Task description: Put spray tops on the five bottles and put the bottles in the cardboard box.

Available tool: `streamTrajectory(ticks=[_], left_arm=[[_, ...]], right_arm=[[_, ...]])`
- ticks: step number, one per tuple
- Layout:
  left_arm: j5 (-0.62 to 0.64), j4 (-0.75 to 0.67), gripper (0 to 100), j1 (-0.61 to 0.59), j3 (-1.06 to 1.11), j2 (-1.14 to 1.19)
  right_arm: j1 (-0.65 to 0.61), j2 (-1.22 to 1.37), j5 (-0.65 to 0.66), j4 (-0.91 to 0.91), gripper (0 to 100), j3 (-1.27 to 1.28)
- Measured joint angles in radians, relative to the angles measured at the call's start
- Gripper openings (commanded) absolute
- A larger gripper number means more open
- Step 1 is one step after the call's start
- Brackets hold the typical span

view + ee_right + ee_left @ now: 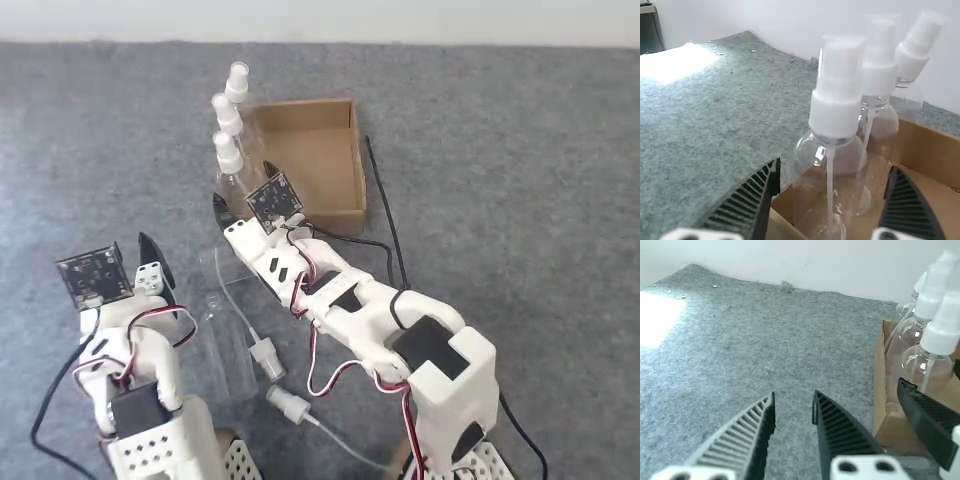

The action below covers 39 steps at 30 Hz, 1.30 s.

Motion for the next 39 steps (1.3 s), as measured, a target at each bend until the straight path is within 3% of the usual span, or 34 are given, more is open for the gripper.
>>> streamTrajectory(ticks=[30,39], left_arm=[[0.000,0.000,12,-0.002,0.000,0.000],[0.000,0.000,12,-0.002,0.000,0.000]], right_arm=[[-0.017,-0.193,0.000,0.095,28.6,0.175],[-0.018,-0.336,0.000,0.338,28.6,0.183]])
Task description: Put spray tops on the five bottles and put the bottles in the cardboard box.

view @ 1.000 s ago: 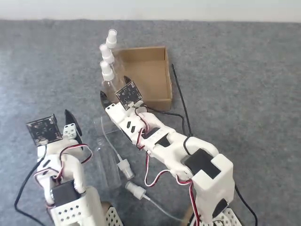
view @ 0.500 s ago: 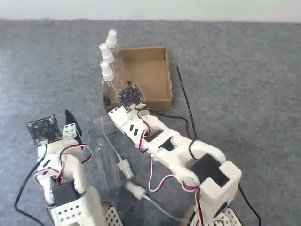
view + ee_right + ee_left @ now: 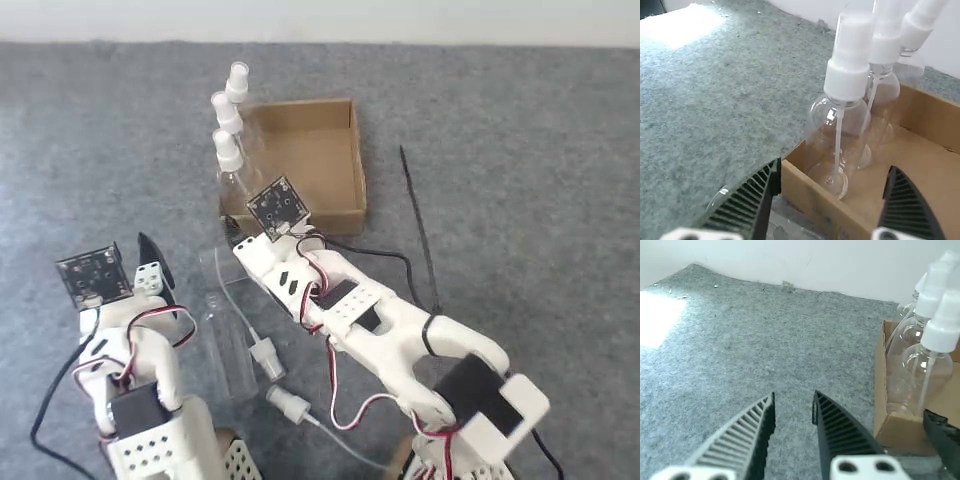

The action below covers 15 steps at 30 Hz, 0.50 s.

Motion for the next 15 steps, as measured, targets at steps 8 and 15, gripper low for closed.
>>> streamTrajectory(ticks=[8,15], left_arm=[[0.000,0.000,12,0.000,0.000,0.000],[0.000,0.000,12,0.000,0.000,0.000]], right_arm=[[-0.014,-0.109,-0.100,0.169,28.6,0.000],[-0.060,-0.186,-0.204,0.285,28.6,0.002]])
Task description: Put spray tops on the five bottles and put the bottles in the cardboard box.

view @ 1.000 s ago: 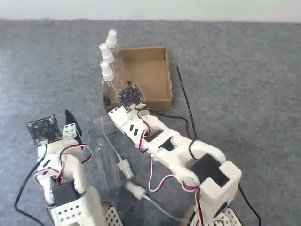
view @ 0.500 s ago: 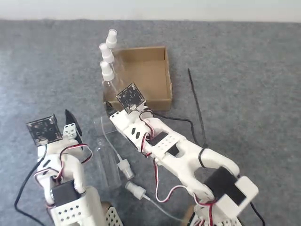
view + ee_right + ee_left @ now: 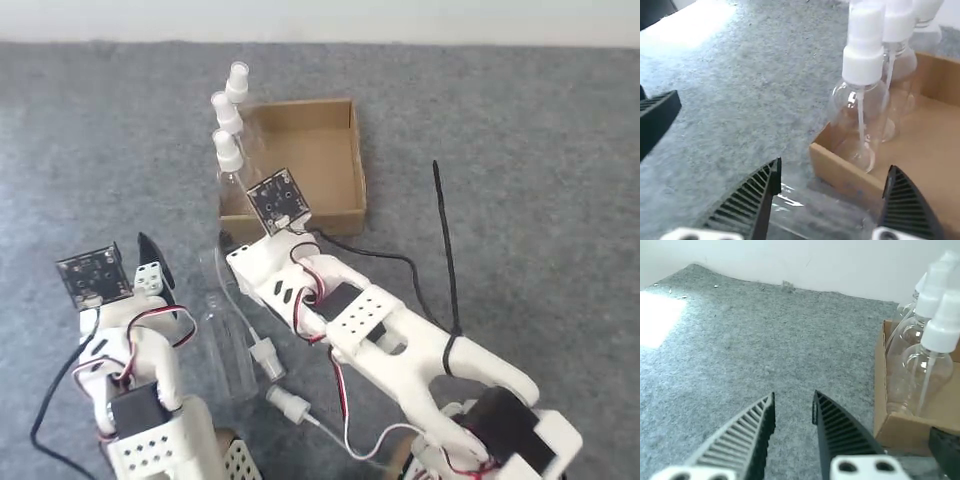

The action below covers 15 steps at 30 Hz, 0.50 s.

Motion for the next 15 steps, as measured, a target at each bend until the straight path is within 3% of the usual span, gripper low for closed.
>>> streamTrajectory(ticks=[15], left_arm=[[0.000,0.000,12,0.000,0.000,0.000]], right_arm=[[-0.063,-0.012,-0.347,0.014,28.6,0.000]])
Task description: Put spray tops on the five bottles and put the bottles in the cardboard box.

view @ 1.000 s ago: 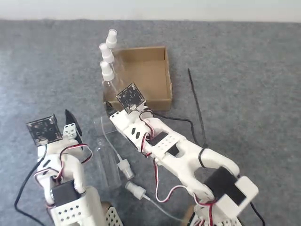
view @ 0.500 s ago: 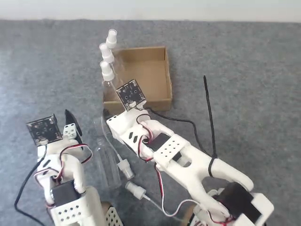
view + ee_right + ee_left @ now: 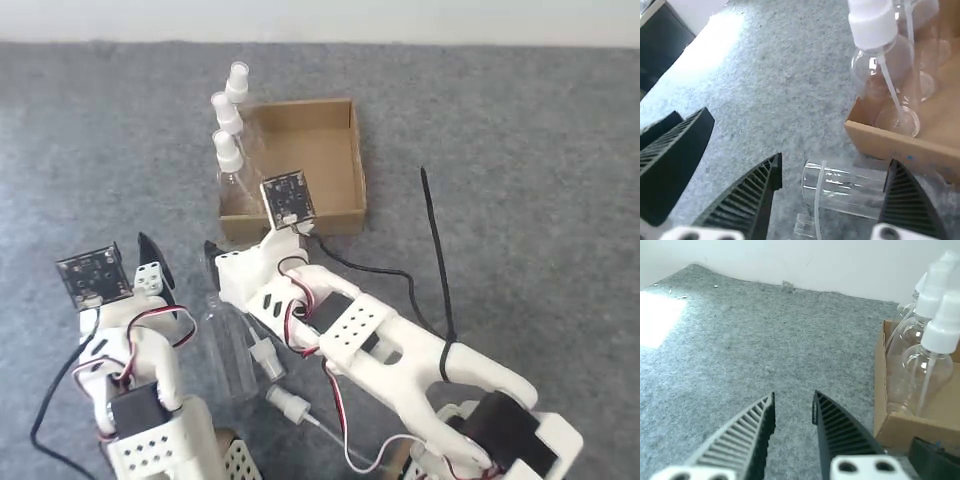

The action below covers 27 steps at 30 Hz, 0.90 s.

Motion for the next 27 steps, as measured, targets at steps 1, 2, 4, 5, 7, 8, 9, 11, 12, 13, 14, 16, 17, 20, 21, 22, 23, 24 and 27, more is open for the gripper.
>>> streamTrajectory(ticks=[1,2,4,5,7,8,9,11,12,13,14,16,17,20,21,22,23,24,27], left_arm=[[0.000,0.000,12,0.000,0.000,0.000],[0.000,0.000,12,0.000,0.000,0.000],[0.000,0.000,12,0.000,0.000,0.000],[0.000,0.000,12,0.000,0.000,0.000],[0.000,0.000,12,0.000,0.000,0.000],[0.000,0.000,12,0.000,0.000,0.000],[0.000,0.000,12,0.000,0.000,0.000],[0.000,0.000,12,0.000,0.000,0.000],[0.000,0.000,12,0.000,0.000,0.000],[0.000,0.000,12,0.000,0.000,0.000],[0.000,0.000,12,0.000,0.000,0.000],[-0.002,0.000,12,0.000,0.000,0.000],[-0.002,0.000,12,0.000,0.000,0.000],[-0.002,0.000,12,0.000,0.000,0.000],[-0.002,0.000,12,0.000,0.000,0.000],[-0.002,0.000,12,0.000,0.000,0.000],[-0.002,0.000,12,0.000,0.000,0.000],[-0.002,0.000,12,0.000,0.000,0.000],[-0.002,0.000,12,0.000,0.000,0.000]], right_arm=[[0.002,0.000,-0.020,0.000,28.6,0.000],[0.002,0.000,-0.040,0.000,28.6,0.000],[0.002,0.000,-0.074,0.000,28.6,0.000],[0.002,0.000,-0.087,0.000,28.6,0.000],[0.002,0.000,-0.117,0.000,28.6,0.000],[0.002,0.000,-0.132,0.012,28.6,-0.002],[0.002,0.000,-0.147,0.037,28.6,-0.003],[0.000,0.000,-0.195,0.117,28.6,-0.031],[0.000,0.000,-0.221,0.169,28.6,-0.058],[0.002,0.000,-0.244,0.224,28.6,-0.089],[0.002,0.000,-0.270,0.284,28.6,-0.120],[0.002,0.000,-0.313,0.393,28.6,-0.172],[0.002,0.000,-0.328,0.428,28.6,-0.187],[0.002,0.000,-0.347,0.451,28.6,-0.199],[0.002,0.000,-0.348,0.451,28.6,-0.199],[0.000,0.000,-0.350,0.451,28.6,-0.199],[0.000,0.000,-0.350,0.451,28.6,-0.199],[0.000,0.000,-0.350,0.451,28.6,-0.199],[0.000,0.000,-0.350,0.451,28.6,-0.204]])
